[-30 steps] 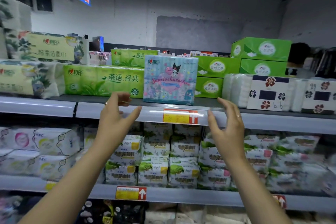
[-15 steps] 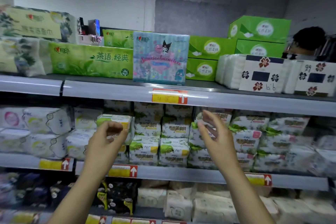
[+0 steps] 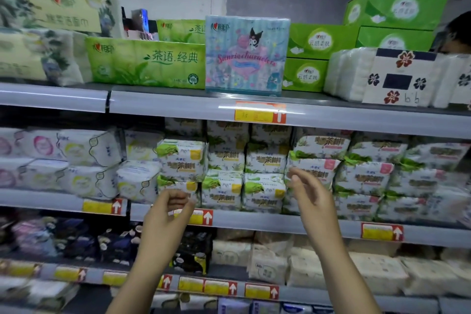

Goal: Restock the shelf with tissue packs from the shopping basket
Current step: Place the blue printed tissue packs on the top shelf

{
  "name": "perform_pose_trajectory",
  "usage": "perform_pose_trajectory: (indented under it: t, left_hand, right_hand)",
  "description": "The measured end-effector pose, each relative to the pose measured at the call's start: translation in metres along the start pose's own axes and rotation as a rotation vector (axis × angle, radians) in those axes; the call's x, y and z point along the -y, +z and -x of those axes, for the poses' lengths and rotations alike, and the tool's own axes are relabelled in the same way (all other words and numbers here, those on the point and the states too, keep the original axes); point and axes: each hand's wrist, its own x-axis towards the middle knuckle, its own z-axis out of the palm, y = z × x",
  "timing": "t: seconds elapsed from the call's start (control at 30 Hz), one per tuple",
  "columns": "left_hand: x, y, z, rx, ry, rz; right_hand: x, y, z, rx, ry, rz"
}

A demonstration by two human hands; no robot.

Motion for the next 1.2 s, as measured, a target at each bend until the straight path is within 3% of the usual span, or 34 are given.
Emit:
perform_pose_trajectory:
  t: [0.2,0.4,0.63,0.87,1.1,1.2]
  left_hand:
    - [0.027,-0.025,0.0,0.008,-0.114,0.077]
    - [0.054,-0.065,-0.008,0.016,-0.179,0.111]
    - [0.065,-0.103,-0.015,0.073,-0.116,0.147]
    - [0.109,-0.139,-0.018,0.137,-0.142,0.107]
    - [0.16,-0.164,-0.001,0.136,-0.292,0.137]
    - [0.177,-0.161,0.005,0.123,-0.265,0.107]
  right_hand:
    - [0.001,0.042,0.027,0.098,0.076,-0.003]
    - [0.008,0.084,0.058,-0.027,0.147,-0.03]
    - [0.019,0.121,0.084,-0.075,0.229,-0.037]
    - [-0.007,0.148,0.128,-0.169,0.366,-0.035]
    - [-0.048,0.144,0.176,-0.227,0.532,0.006]
    - [-0.062,0.143,0.18,-0.227,0.579,0.039]
